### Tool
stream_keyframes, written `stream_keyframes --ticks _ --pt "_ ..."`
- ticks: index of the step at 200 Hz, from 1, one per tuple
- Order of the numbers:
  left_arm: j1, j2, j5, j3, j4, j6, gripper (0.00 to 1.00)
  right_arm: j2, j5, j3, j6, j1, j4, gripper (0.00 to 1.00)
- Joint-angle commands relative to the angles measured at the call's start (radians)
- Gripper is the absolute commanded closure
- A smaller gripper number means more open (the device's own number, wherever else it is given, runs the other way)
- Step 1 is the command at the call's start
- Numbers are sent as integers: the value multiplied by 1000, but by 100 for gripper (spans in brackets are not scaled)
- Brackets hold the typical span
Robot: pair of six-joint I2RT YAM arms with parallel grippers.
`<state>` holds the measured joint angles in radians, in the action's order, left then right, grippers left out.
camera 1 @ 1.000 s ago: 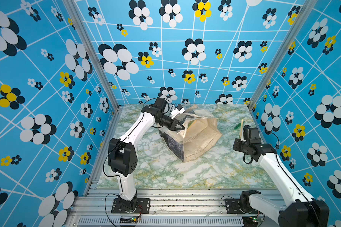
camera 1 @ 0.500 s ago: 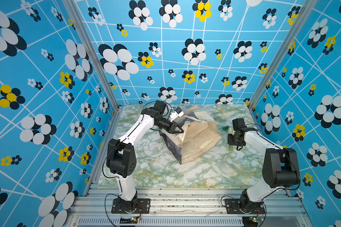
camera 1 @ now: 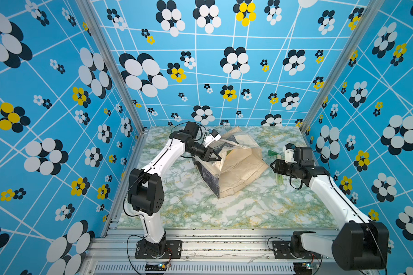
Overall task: Take out the folding fans from the tote bags
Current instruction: Pick up the folding fan from the canvas bag.
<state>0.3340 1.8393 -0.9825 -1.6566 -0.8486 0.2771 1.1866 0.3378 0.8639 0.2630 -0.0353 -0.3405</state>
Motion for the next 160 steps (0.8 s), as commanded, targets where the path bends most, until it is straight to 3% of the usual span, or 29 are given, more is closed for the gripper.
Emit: stream_keyframes --ticks 1,16,46,63,78,99,160 --pt "-18 -23 -5 3 -4 -1 100 -44 393 -149 307 -29 375 45" --pt "-20 -22 -4 1 -4 -4 100 -49 365 -205 408 -141 559 45" --pt "-19 -21 -4 -3 -1 -15 100 54 155 -163 360 -359 564 44" --pt "-19 -25 -4 1 0 -18 100 163 63 -144 402 -441 653 45" --pt "-19 -28 -2 10 4 -21 100 274 -1 -151 487 -468 803 47" --pt "-17 -30 0 18 4 -27 100 450 25 -126 597 -475 1014 50" --pt "-18 -37 -2 37 14 -31 100 805 52 89 783 -519 1224 56"
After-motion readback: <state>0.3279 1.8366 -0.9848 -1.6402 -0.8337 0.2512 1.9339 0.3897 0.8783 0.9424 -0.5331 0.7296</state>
